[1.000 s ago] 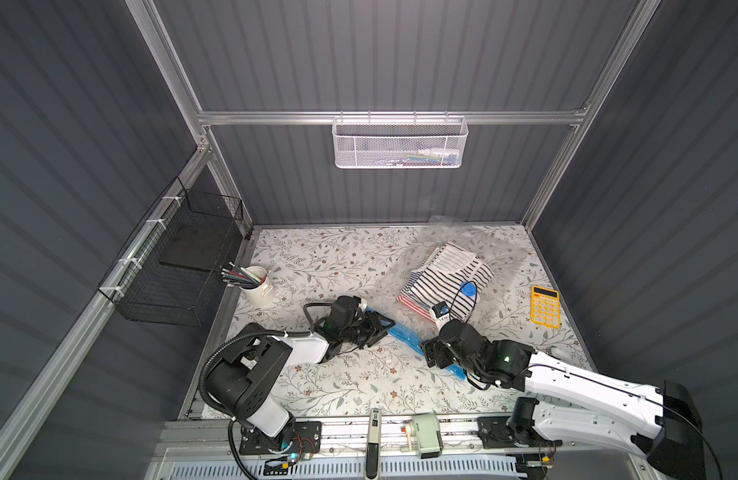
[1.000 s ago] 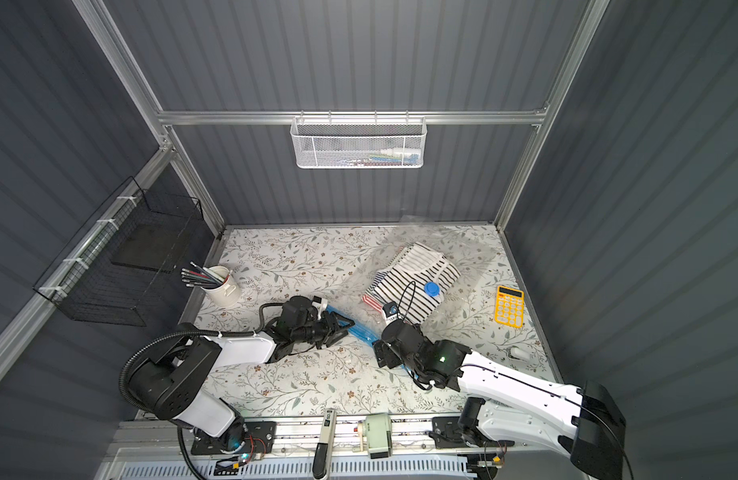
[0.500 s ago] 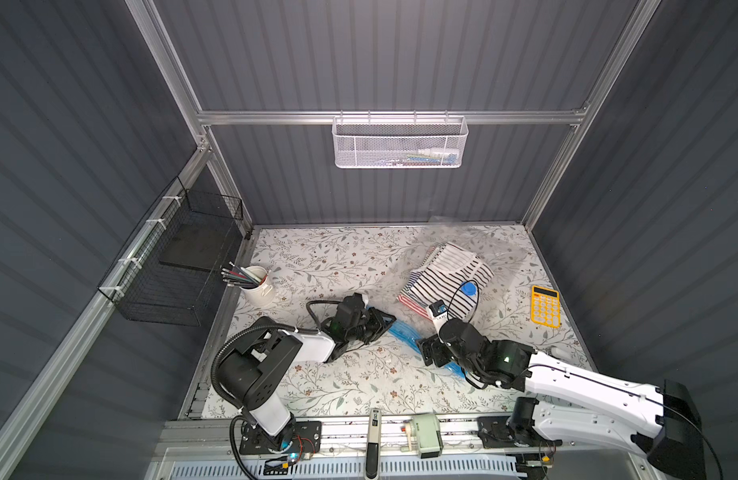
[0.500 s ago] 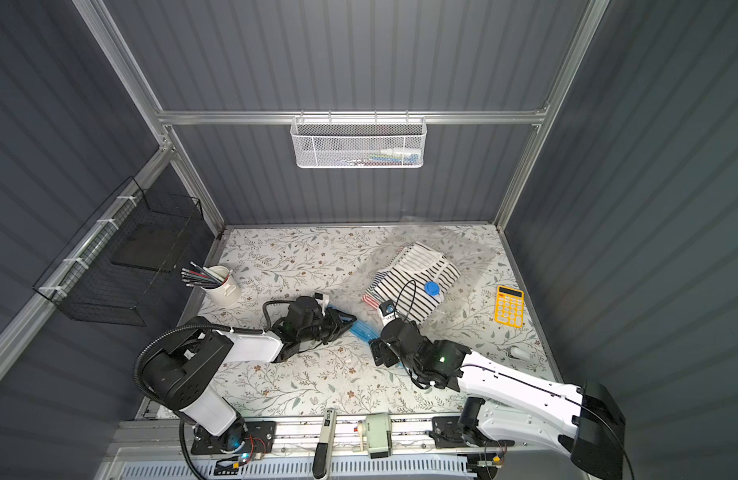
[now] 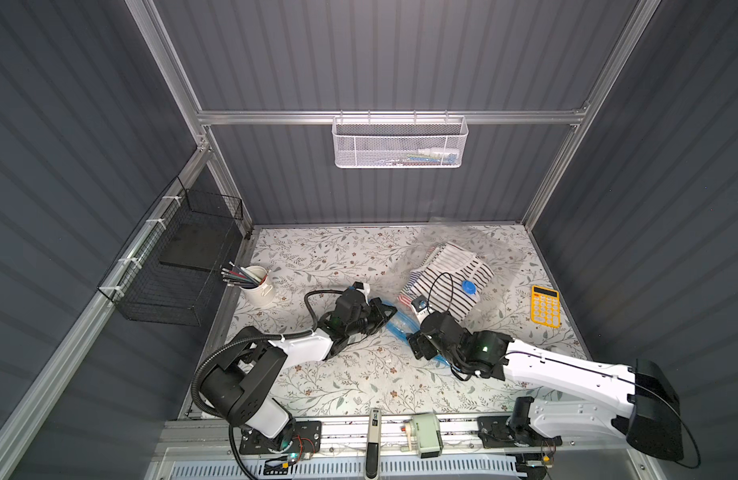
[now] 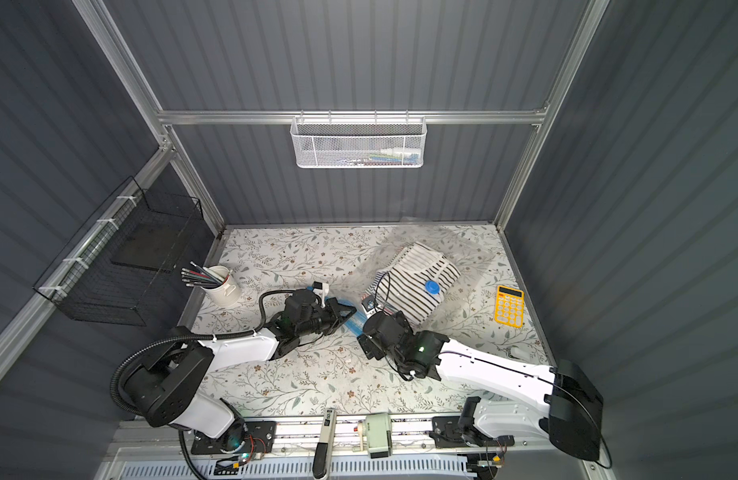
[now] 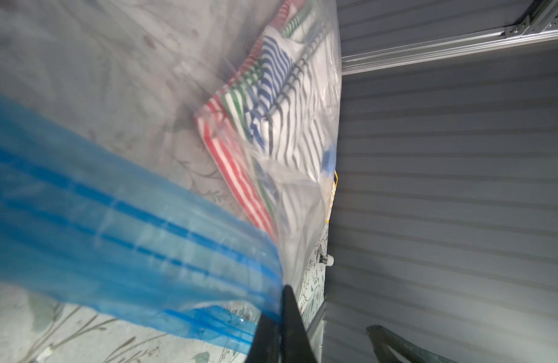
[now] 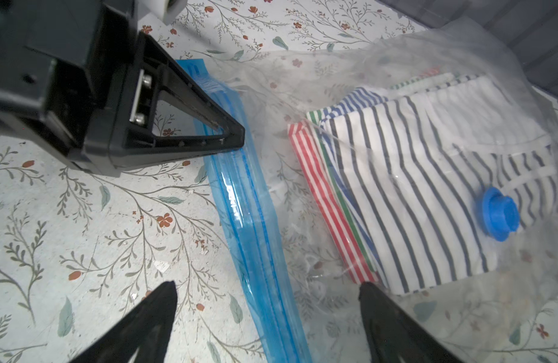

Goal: Take the tank top out of the vacuum bag
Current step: Open the vacuum bag at the center of the board.

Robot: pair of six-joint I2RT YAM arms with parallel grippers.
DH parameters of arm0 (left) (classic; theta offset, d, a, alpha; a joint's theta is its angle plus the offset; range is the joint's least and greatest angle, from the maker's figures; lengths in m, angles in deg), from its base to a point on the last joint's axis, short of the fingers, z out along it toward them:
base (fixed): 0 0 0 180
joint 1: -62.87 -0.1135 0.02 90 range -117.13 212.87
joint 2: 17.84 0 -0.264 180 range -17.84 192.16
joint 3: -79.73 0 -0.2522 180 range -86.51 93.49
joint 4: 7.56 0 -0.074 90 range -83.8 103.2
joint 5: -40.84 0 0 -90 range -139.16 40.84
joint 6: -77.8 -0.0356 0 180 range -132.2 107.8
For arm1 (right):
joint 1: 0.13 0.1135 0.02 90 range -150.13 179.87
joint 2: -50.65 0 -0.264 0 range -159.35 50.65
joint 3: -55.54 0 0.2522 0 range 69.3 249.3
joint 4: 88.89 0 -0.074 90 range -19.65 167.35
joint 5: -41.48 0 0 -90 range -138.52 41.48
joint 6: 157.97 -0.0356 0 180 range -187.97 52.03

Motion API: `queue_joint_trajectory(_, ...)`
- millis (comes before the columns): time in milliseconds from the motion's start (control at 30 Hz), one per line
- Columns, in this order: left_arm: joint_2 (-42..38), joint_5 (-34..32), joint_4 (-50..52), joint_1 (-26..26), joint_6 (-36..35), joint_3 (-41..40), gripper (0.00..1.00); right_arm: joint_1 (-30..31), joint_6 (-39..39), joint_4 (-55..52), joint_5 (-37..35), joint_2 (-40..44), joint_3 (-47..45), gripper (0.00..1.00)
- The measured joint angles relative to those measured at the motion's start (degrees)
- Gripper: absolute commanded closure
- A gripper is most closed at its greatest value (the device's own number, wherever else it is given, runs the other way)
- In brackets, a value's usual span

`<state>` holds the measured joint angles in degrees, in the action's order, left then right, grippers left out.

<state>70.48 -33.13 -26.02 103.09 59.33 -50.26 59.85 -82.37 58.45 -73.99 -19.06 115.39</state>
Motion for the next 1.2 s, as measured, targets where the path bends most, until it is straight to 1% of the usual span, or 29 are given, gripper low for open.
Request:
queue_joint_trajectory(133,-0.2,0.0,0.2,0.2,-0.3,0.2,1.00,0.1,0.3,-0.2,-0.9,-5.0,2.9,0.09)
queue_joint_trajectory(200,-0.2,0.2,0.6,0.2,-0.5,0.4,1.00,0.2,0.0,-0.9,-1.8,-6.9,4.0,0.14)
queue_joint_trajectory(300,-0.2,0.5,1.0,0.2,-0.6,1.0,1.00,0.2,-1.0,-2.5,-3.2,-8.9,4.8,0.16)
queue_joint_trajectory(467,-0.2,1.0,0.9,0.2,-0.6,1.7,1.00,0.2,-2.0,-5.2,-5.4,-12.1,5.8,0.24)
queue_joint_trajectory(633,-0.2,1.4,1.0,0.2,-0.6,2.0,1.00,0.3,-2.6,-6.2,-8.1,-15.6,7.1,0.36)
queue_joint_trajectory(767,-0.5,1.6,1.0,0.2,-0.6,2.0,1.00,0.3,-2.4,-5.8,-9.3,-17.9,8.0,0.50)
queue_joint_trajectory(867,-1.4,1.5,1.1,0.2,-0.6,2.0,1.00,0.3,-2.3,-5.4,-10.3,-19.3,9.0,0.63)
queue_joint_trajectory(900,-1.8,1.5,1.4,0.2,-0.7,2.0,1.00,0.3,-2.3,-5.2,-10.7,-19.6,9.1,0.67)
queue_joint_trajectory(1000,-2.6,1.3,3.0,0.2,-1.3,2.3,1.00,0.3,-2.1,-4.9,-11.4,-19.8,9.1,0.69)
queue_joint_trajectory(1067,-3.3,0.8,4.3,0.2,-1.5,2.4,0.91,0.4,-2.0,-4.7,-11.7,-19.8,9.1,0.74)
queue_joint_trajectory(1100,-3.8,0.3,5.1,0.2,-1.7,2.4,0.84,0.4,-2.1,-4.5,-11.8,-19.7,9.1,0.80)
queue_joint_trajectory(1167,-4.7,-0.3,6.7,0.2,-2.5,2.4,0.57,0.4,-1.5,-4.2,-11.8,-19.6,9.1,1.00)
queue_joint_trajectory(1200,-5.3,-0.7,7.6,0.2,-2.8,2.4,0.45,0.4,-1.3,-3.7,-11.8,-19.5,9.0,1.00)
